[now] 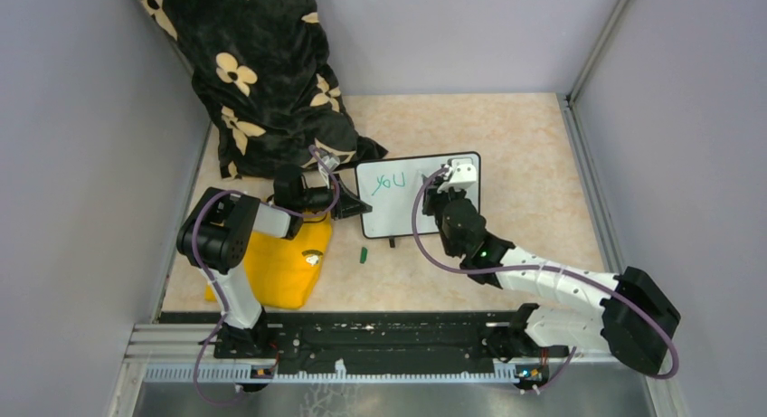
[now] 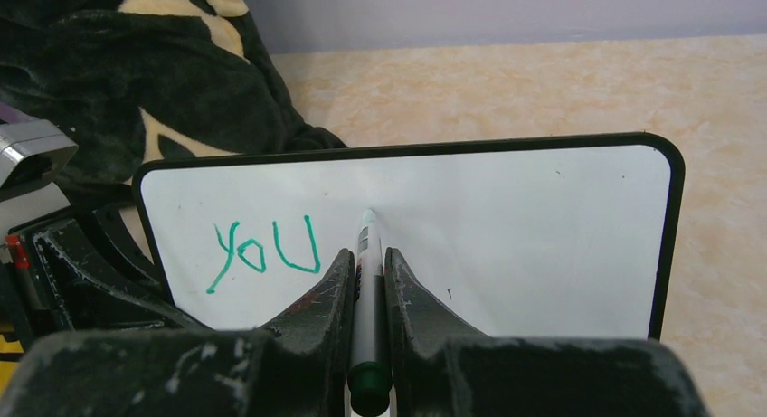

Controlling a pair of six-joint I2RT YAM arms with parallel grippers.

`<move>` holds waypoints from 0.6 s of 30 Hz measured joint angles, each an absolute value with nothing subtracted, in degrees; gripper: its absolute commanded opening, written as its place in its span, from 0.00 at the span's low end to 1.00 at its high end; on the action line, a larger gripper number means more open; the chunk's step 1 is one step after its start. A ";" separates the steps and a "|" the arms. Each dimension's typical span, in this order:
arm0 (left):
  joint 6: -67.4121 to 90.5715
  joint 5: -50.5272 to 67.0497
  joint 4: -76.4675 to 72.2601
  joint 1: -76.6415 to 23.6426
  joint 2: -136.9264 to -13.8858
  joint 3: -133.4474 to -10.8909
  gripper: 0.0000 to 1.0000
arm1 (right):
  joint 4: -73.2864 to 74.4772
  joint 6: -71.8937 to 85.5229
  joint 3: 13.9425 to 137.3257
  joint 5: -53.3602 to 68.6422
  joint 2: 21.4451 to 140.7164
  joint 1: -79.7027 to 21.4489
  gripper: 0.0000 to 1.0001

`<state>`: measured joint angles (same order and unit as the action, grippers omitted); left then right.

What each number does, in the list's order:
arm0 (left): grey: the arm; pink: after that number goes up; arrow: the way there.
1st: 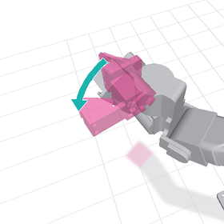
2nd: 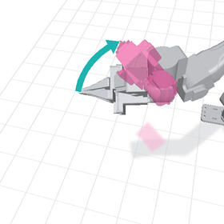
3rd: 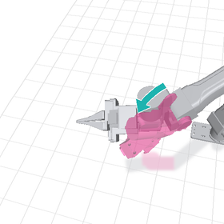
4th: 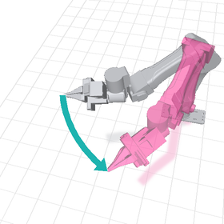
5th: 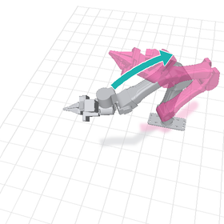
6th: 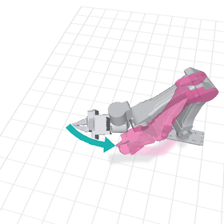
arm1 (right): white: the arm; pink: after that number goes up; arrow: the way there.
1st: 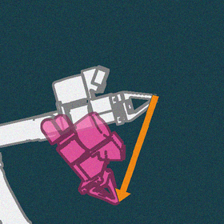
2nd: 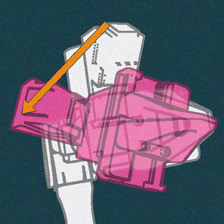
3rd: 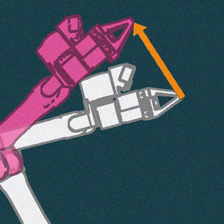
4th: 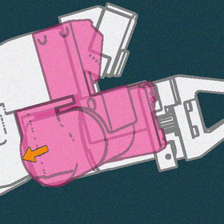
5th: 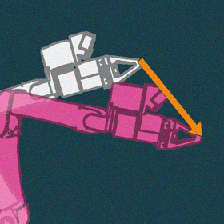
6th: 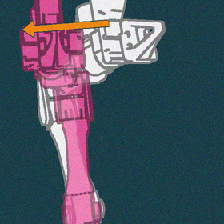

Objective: Write a sentence on the whiteboard

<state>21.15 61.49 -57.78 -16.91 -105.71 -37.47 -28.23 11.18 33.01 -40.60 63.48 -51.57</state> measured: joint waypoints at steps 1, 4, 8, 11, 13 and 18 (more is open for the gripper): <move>21.15 61.49 -57.78 -16.88 -105.71 -37.47 0.00 | -28.23 11.20 33.10 -40.71 63.72 -51.57 0.00; 21.15 61.49 -57.76 -16.88 -105.71 -37.47 0.00 | -28.12 11.40 33.10 -40.93 64.23 -51.55 0.00; 21.15 61.47 -57.74 -16.91 -105.71 -37.47 0.00 | -28.05 11.73 33.12 -40.93 64.60 -51.51 0.00; 21.15 61.45 -57.74 -16.88 -105.71 -37.47 0.00 | -28.10 11.77 33.15 -40.91 64.69 -51.46 0.00; 21.15 61.45 -57.71 -16.91 -105.71 -37.47 0.00 | -28.12 11.79 33.23 -40.84 64.86 -51.46 0.00; 21.15 61.41 -57.65 -16.91 -105.71 -37.47 0.00 | -28.12 12.10 34.33 -40.07 65.76 -51.44 0.00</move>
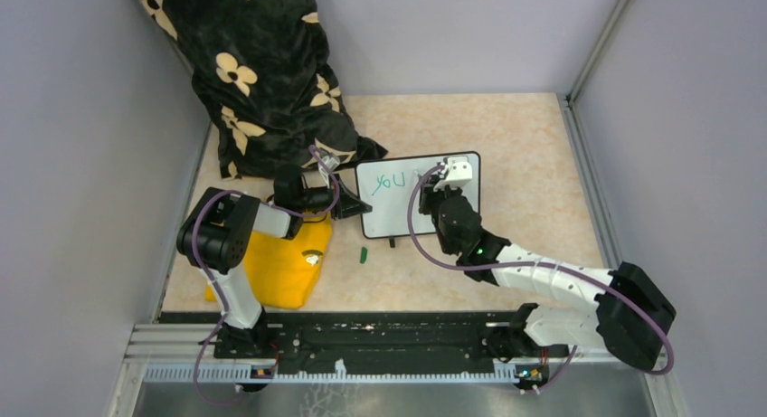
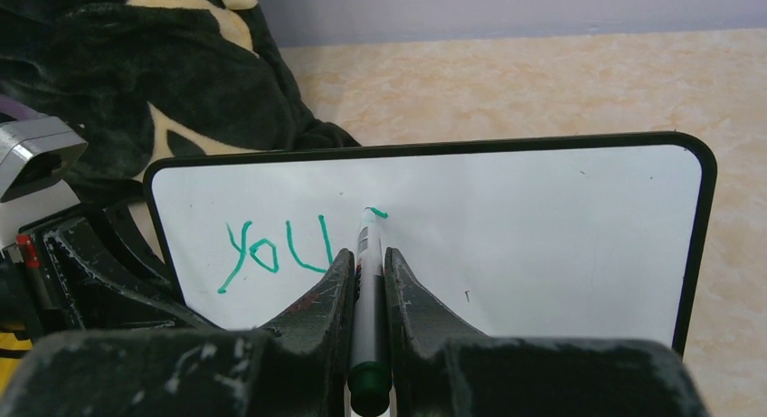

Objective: Write a sentence on the whiteboard

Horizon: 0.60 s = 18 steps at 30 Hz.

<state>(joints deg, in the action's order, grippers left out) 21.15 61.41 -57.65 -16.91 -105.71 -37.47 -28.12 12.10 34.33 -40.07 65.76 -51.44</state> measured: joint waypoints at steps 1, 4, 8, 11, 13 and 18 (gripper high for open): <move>21.15 61.41 -57.63 -16.91 -105.71 -37.47 0.00 | -28.05 12.19 34.41 -39.90 65.84 -51.44 0.00; 21.15 61.41 -57.60 -16.91 -105.71 -37.47 0.00 | -27.88 12.53 34.61 -39.40 66.04 -51.44 0.00; 21.15 61.41 -57.60 -16.91 -105.71 -37.47 0.00 | -27.49 13.23 34.61 -39.05 66.04 -51.44 0.00; 21.15 61.41 -57.60 -16.88 -105.71 -37.47 0.00 | -26.85 13.58 34.57 -38.39 65.95 -51.44 0.00; 21.15 61.41 -57.60 -16.88 -105.71 -37.47 0.00 | -26.26 13.74 34.50 -37.91 65.76 -51.44 0.00; 21.15 61.43 -57.60 -16.88 -105.71 -37.47 0.00 | -24.64 14.22 33.63 -37.19 64.77 -51.44 0.00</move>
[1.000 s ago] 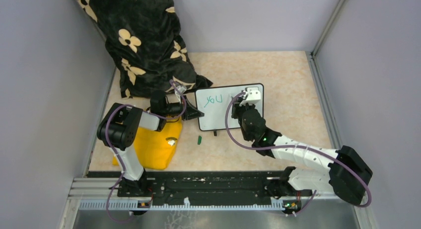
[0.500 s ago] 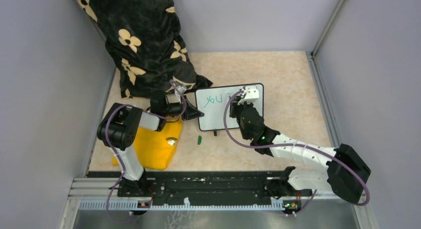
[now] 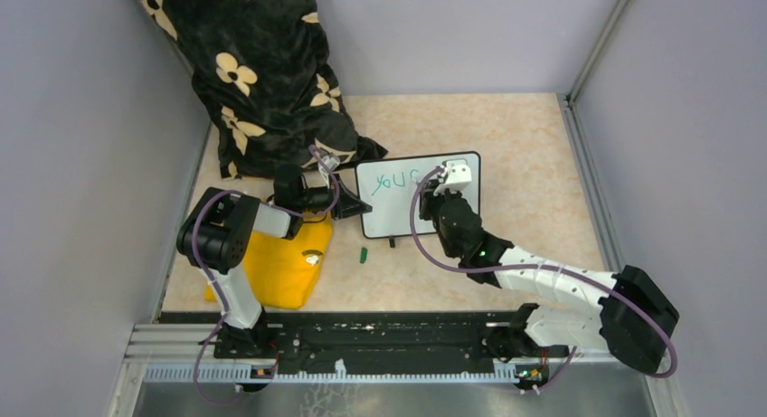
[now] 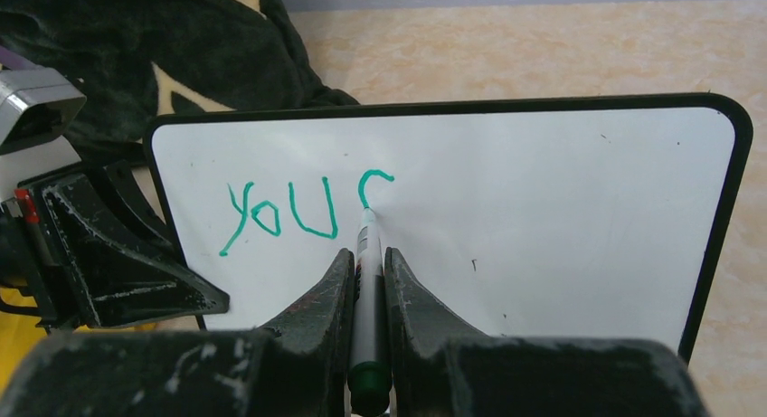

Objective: Write a sentence on the whiteboard

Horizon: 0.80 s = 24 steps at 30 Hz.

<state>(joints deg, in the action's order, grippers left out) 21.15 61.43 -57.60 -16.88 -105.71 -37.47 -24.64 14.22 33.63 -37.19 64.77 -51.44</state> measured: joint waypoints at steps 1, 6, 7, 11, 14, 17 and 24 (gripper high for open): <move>21.15 61.41 -57.60 -16.91 -105.71 -37.47 0.00 | -24.43 14.24 33.39 -37.12 64.55 -51.44 0.00; 21.12 61.43 -57.58 -16.91 -105.71 -37.47 0.00 | -22.76 14.61 32.16 -36.99 63.13 -51.44 0.00; 21.12 61.43 -57.58 -16.91 -105.71 -37.47 0.00 | -22.63 14.63 31.88 -36.99 62.83 -51.44 0.00; 21.10 61.45 -57.60 -16.91 -105.71 -37.47 0.00 | -21.39 14.61 31.20 -37.34 61.76 -51.37 0.00; 21.10 61.45 -57.60 -16.91 -105.71 -37.47 0.00 | -20.73 14.59 30.98 -37.87 60.99 -51.09 0.00; 21.10 61.47 -57.60 -16.91 -105.71 -37.47 0.00 | -20.08 14.52 30.74 -38.33 60.07 -50.74 0.00; 21.08 61.52 -57.60 -16.88 -105.71 -37.47 0.00 | -20.53 13.47 30.74 -39.38 56.69 -50.30 0.00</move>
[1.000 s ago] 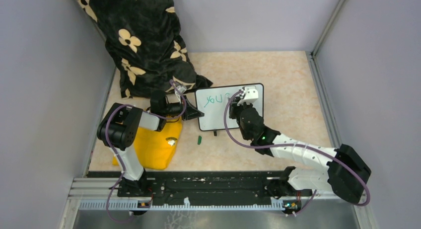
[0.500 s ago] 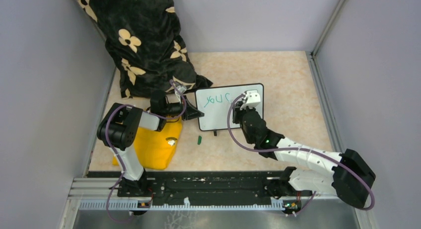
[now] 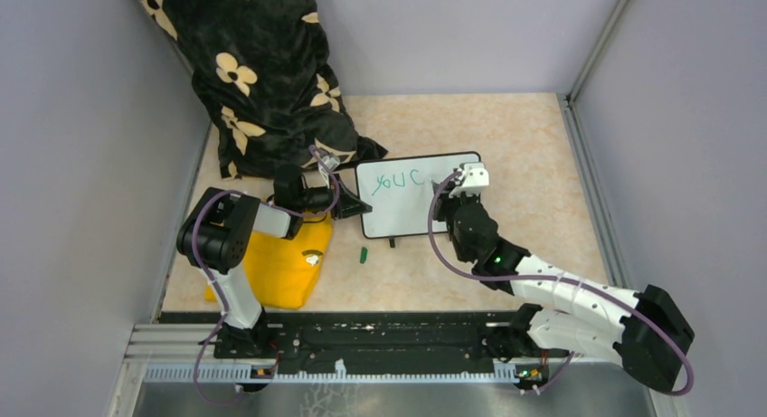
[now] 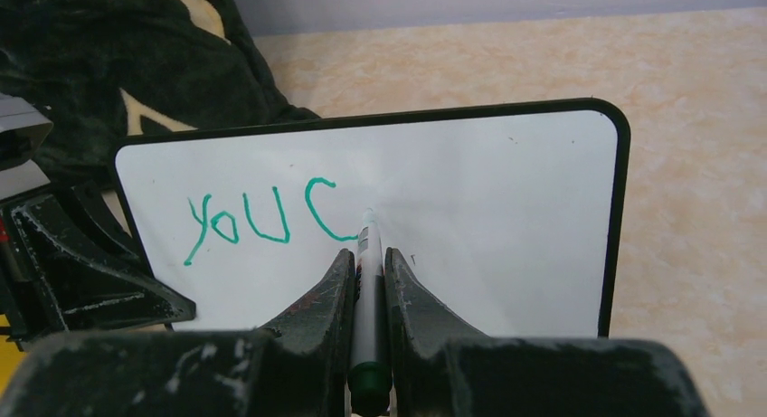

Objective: Write a sentence on the whiteboard

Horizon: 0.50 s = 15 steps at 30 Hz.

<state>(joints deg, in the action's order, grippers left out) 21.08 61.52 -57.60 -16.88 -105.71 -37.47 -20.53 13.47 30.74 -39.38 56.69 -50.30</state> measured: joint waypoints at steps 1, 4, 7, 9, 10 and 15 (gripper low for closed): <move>21.08 61.52 -57.60 -16.91 -105.71 -37.47 0.00 | -20.62 13.39 30.74 -39.51 56.60 -50.22 0.00; 21.06 61.52 -57.60 -16.91 -105.71 -37.47 0.00 | -20.64 13.06 30.74 -39.81 56.62 -49.78 0.00; 21.06 61.52 -57.60 -16.91 -105.71 -37.47 0.00 | -21.12 13.06 30.74 -39.86 56.77 -49.50 0.00; 21.06 61.54 -57.60 -16.88 -105.71 -37.47 0.00 | -21.41 13.06 30.74 -39.86 57.12 -49.34 0.00; 21.06 61.54 -57.60 -16.88 -105.71 -37.47 0.00 | -21.45 13.06 30.74 -39.86 57.34 -49.30 0.00; 21.06 61.54 -57.60 -16.88 -105.71 -37.50 0.00 | -21.47 13.04 30.76 -39.79 58.54 -49.17 0.00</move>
